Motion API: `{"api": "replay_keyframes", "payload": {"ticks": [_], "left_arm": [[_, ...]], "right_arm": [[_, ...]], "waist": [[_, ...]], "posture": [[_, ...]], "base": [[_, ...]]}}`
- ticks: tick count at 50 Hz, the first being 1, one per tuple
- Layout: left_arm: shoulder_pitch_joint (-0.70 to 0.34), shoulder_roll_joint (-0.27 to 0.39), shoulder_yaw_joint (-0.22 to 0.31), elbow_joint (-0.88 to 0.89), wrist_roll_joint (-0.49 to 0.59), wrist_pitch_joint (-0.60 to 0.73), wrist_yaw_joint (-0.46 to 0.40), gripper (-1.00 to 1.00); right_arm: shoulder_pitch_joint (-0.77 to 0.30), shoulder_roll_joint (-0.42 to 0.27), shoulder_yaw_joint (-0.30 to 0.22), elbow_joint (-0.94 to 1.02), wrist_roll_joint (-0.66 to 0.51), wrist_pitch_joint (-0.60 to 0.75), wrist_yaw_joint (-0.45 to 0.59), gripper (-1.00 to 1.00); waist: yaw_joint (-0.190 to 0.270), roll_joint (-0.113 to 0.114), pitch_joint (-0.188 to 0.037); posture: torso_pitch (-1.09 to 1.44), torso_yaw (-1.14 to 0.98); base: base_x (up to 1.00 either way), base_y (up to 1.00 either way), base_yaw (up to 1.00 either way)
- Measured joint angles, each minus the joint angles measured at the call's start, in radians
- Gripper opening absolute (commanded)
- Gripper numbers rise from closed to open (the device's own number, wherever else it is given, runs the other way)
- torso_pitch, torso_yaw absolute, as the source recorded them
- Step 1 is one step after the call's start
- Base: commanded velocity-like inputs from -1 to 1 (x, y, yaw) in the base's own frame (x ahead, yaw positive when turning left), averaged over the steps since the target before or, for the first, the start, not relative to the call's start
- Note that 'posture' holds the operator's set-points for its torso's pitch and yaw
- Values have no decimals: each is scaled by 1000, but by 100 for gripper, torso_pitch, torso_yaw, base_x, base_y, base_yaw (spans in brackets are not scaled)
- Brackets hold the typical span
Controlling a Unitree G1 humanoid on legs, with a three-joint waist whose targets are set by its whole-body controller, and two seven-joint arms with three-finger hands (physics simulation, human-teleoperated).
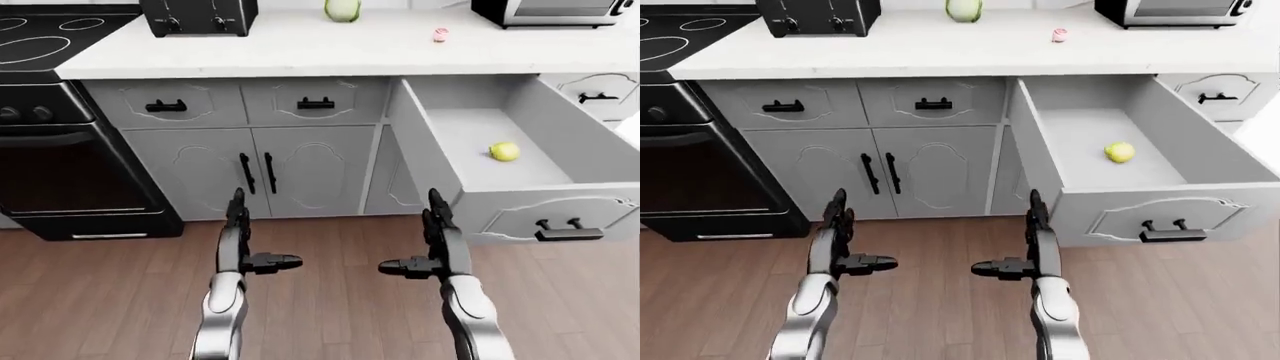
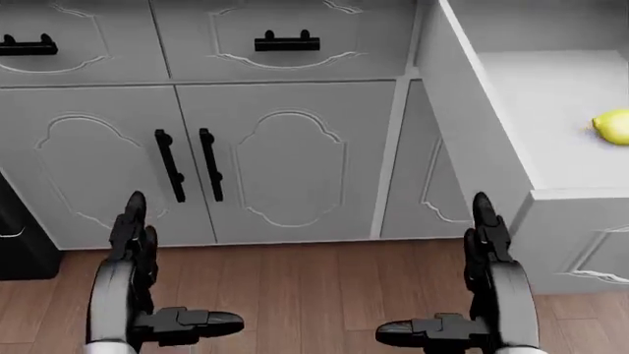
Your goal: Close the right drawer.
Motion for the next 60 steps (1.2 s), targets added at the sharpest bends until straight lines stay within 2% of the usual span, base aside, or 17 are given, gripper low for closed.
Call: {"api": "replay_keyframes", "payload": {"ticks": [6,10,19,24,28,37,41,47,58,60], "left_arm": [[-78,6,0,-162,3,177,39,100],[-105,3,-10,-253,8,250,41,100],[-173,28,23,-380,-9,442,57,100],[-209,40,28,-445,-15,514,70,100],[-238,45,26,-468,-19,560,74,100],[-274,59,38,-524,-22,651,85,100],[-286,62,34,-550,-23,673,87,100],[-280,65,38,-544,-18,665,87,100],[-268,62,37,-550,-11,668,86,100],[-262,62,40,-547,-9,672,88,100]], "right_arm": [[-98,-18,-4,-124,-14,164,10,100],[-173,-36,1,-145,-30,257,25,100],[-267,-73,-20,-268,-50,489,59,100],[-352,-104,-30,-370,-69,643,76,100],[-401,-114,-23,-391,-76,704,92,100],[-478,-147,-13,-468,-102,875,127,100],[-524,-155,9,-481,-145,918,140,100],[-530,-139,-21,-480,-139,937,164,100],[-531,-143,-8,-501,-139,942,171,100],[-531,-142,-2,-498,-140,948,173,100]], "waist": [[-1,-3,-5],[0,-1,-11],[2,-1,8],[4,-1,7],[4,-3,5],[5,1,17],[4,0,14],[6,3,16],[5,4,16],[3,7,10]], "posture": [[0,0],[0,0],[0,0],[0,0],[0,0],[0,0],[0,0],[0,0],[0,0],[0,0]], "base": [[0,0,0],[0,0,0],[0,0,0],[0,0,0],[0,0,0],[0,0,0],[0,0,0],[0,0,0],[0,0,-1],[0,0,-18]]}}
